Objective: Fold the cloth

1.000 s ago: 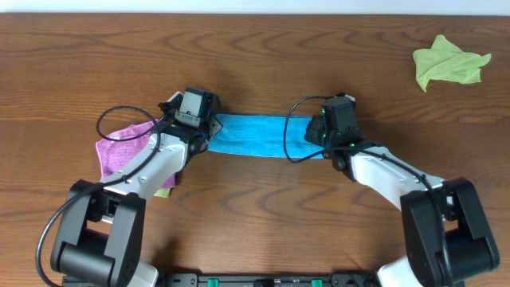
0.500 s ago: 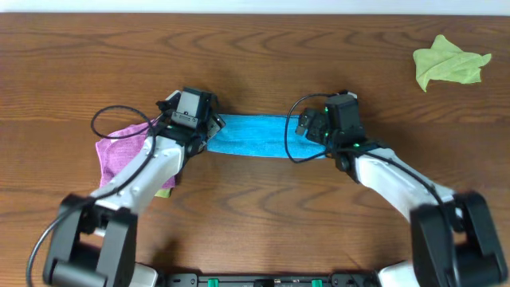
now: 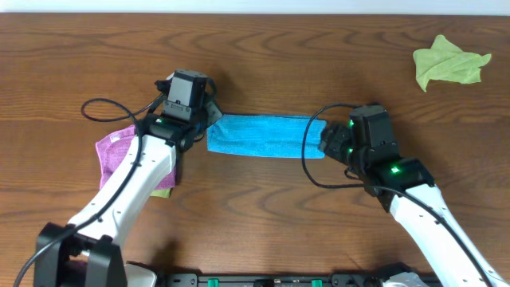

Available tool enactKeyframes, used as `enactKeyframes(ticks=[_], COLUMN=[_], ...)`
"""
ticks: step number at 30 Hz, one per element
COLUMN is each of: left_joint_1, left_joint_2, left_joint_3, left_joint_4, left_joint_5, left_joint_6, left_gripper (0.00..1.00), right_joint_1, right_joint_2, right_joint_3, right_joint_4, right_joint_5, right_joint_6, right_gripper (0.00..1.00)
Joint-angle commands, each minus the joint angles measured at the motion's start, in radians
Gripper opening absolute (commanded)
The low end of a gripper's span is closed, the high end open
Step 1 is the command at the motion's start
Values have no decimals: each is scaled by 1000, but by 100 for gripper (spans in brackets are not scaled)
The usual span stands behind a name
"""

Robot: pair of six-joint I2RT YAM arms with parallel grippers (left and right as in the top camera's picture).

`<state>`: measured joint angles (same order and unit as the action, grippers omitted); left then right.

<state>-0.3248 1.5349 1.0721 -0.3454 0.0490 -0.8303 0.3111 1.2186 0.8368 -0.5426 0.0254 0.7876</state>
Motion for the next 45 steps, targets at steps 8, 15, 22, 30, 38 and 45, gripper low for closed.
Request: enactKeyframes(ticks=[8,15,22,30,38,45], left_joint_1=[-18,-19,-47,-57,-57,-57], left_joint_2=[209,280,332,375,389,389], left_joint_3=[21,24,24,24,24,24], left_joint_4=[73,73,80,81,60,39], left_joint_5=[49,54,52,36,20,7], left_joint_6=[-15,-15,-15,-15,-14,-14], left_gripper=[6,6,6,6,6,6], right_joint_1=[-3,-3,-3,-3,-2,1], right_joint_2=[13,65,195,317,426,513], right_joint_3=[3,-40,-48,-48,-48,-48], right_joint_4=[-66,-49,42,116,231,312], right_joint_5=[-87,-112,-159,-163,-157,-156], right_joint_6=[187,212,216,234,237,249], right_gripper=[80,83,84,84,82,76])
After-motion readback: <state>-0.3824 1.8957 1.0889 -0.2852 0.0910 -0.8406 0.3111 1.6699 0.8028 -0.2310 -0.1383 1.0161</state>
